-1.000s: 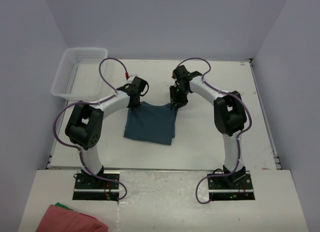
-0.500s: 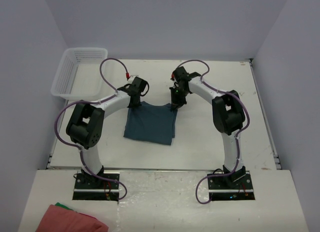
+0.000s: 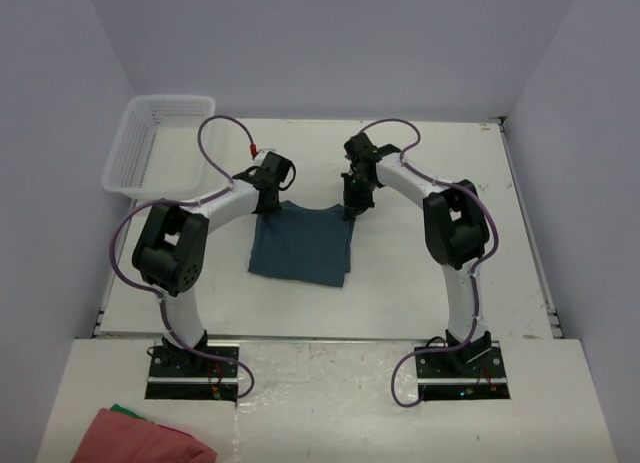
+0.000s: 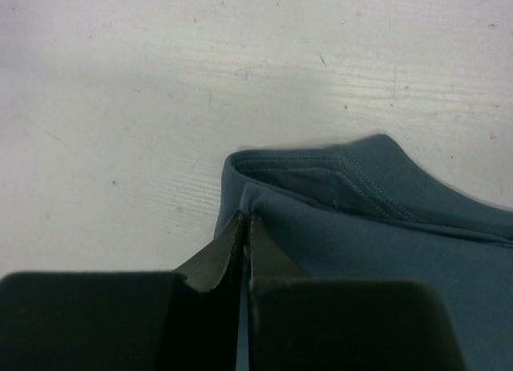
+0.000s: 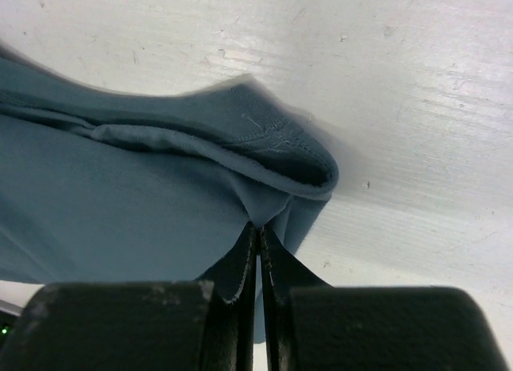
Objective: Fold and stack the t-shirts
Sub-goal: Smooth out wrinkles on the folded tshirt
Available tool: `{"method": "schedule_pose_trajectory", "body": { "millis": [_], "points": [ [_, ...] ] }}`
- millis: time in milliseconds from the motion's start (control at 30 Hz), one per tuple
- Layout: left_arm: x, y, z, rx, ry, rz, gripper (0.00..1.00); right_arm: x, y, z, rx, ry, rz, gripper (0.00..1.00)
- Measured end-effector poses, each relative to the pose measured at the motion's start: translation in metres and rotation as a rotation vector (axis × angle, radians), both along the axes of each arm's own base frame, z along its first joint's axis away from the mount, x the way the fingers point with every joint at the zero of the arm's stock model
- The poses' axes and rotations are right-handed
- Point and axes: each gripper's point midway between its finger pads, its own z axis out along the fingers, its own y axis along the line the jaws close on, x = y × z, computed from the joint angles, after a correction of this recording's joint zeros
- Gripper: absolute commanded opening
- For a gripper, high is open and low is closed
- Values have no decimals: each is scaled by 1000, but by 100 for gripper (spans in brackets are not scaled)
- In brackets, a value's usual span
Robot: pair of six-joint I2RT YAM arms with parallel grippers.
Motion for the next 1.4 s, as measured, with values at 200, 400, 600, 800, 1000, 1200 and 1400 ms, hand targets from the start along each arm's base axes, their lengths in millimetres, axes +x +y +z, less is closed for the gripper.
{"method": "schedule_pose_trajectory", "body": {
  "millis": [200,400,600,800,1000,1200,1400],
  "points": [
    [6,1,3,-15,-18,7,0,3,-5,-2,-25,-9,-31,0],
    [11,1,6,-22,-39,4,0,7,-11,-4,-41,-14,-61,0],
    [16,-1,9,-33,-58,-2,0,12,-19,-5,-56,-22,-91,0],
    [21,1,9,-49,-64,-4,11,15,-22,-5,-65,-33,-96,0],
    [28,18,0,4,-58,14,46,21,-35,-2,-112,-54,-87,12],
    [25,30,18,41,-117,50,60,32,-50,2,-164,-92,-86,27],
    [15,15,73,-31,-229,38,56,32,-53,9,-179,-123,-72,36]
  ]
}}
